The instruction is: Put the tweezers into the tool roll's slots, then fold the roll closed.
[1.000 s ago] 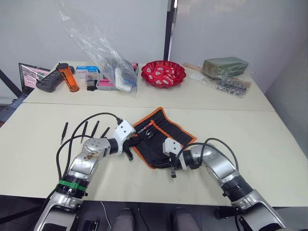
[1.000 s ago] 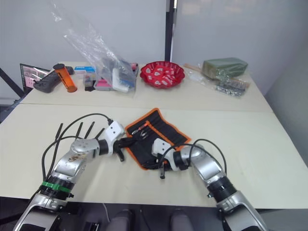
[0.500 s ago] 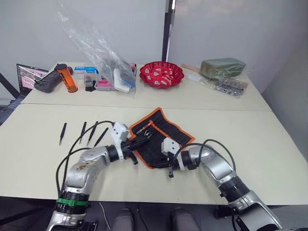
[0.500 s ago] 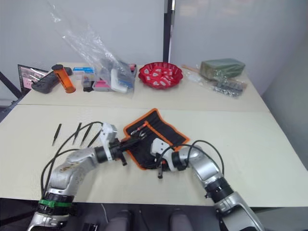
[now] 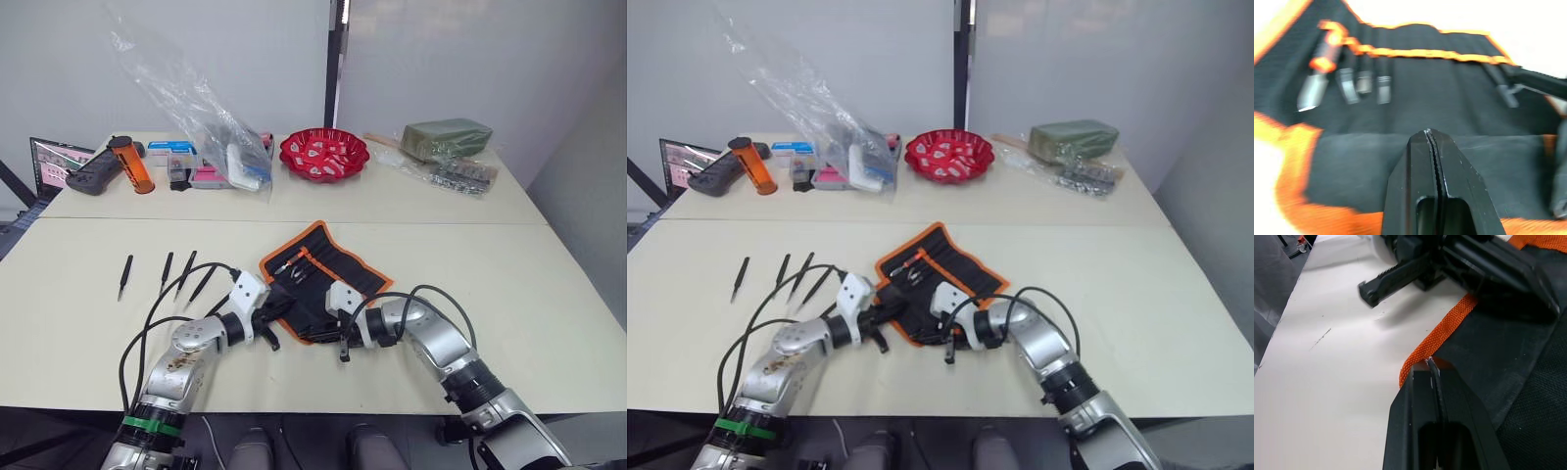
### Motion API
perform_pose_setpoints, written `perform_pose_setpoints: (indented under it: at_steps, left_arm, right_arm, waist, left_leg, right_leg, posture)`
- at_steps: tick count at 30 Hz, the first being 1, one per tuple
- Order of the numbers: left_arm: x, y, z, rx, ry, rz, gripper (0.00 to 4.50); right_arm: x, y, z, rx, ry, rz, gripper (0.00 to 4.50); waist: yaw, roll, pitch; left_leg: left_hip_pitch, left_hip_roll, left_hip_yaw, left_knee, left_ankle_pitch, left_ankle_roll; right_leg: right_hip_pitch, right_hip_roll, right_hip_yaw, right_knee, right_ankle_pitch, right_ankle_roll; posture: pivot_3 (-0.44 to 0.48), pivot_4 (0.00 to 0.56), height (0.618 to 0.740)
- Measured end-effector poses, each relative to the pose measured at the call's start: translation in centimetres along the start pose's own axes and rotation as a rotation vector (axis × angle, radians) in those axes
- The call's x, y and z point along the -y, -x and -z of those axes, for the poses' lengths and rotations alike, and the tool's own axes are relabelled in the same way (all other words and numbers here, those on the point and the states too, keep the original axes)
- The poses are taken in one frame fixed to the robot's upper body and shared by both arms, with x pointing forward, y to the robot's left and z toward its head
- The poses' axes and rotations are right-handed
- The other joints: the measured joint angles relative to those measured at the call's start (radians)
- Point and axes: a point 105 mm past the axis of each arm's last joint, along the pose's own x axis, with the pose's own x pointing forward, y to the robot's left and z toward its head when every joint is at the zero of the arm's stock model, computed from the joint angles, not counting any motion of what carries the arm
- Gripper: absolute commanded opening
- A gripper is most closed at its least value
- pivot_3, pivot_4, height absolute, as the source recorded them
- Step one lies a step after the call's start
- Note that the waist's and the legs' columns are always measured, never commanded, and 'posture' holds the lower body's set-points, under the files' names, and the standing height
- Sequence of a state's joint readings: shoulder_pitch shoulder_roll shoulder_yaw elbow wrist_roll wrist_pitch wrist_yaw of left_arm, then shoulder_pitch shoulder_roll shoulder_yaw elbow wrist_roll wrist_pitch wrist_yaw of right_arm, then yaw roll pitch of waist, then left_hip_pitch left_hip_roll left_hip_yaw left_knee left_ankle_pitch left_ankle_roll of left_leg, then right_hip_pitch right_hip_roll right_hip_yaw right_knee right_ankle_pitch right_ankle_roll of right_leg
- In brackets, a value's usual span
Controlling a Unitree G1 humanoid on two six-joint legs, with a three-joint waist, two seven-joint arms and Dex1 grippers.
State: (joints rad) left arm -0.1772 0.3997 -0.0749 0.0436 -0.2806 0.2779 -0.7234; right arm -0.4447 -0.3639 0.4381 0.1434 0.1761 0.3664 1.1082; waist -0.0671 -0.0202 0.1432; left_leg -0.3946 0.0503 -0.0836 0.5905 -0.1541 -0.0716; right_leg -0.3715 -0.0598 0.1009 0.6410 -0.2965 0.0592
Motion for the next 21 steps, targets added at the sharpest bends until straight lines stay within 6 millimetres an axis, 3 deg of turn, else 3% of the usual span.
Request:
perform_pose_setpoints:
  at_steps: [7,16,21]
  left_arm:
    - [-4.0,2.3,0.0,-0.031,0.043,-0.142,0.03]
    - [-4.3,2.5,-0.6,-0.025,0.089,-0.146,0.03]
    - [-4.8,3.2,-1.8,0.022,0.090,-0.170,0.03]
  right_arm:
    - [0.0,0.2,0.1,-0.010,0.001,0.003,0.00]
    - [0.0,0.3,0.0,-0.010,0.004,0.006,0.00]
    - [0.0,0.7,-0.5,0.034,0.000,0.014,0.00]
  waist:
    - [0.000,0.000,0.000]
    - [0.002,-0.001,0.000]
    - [0.006,-0.007,0.003]
  left_leg:
    - [0.000,0.000,0.000,0.000,0.000,-0.001]
    - [-0.001,0.000,0.000,0.000,-0.001,-0.002]
    - [-0.013,0.000,0.000,0.000,0.000,-0.001]
  right_leg:
    - [0.000,0.000,0.000,0.000,-0.001,0.000]
    - [0.000,0.000,0.000,-0.002,-0.002,0.000]
    - [-0.012,0.000,0.000,0.000,-0.001,0.001]
  posture:
    - [0.000,0.150,0.740]
    - [0.000,0.150,0.740]
    - [0.000,0.150,0.740]
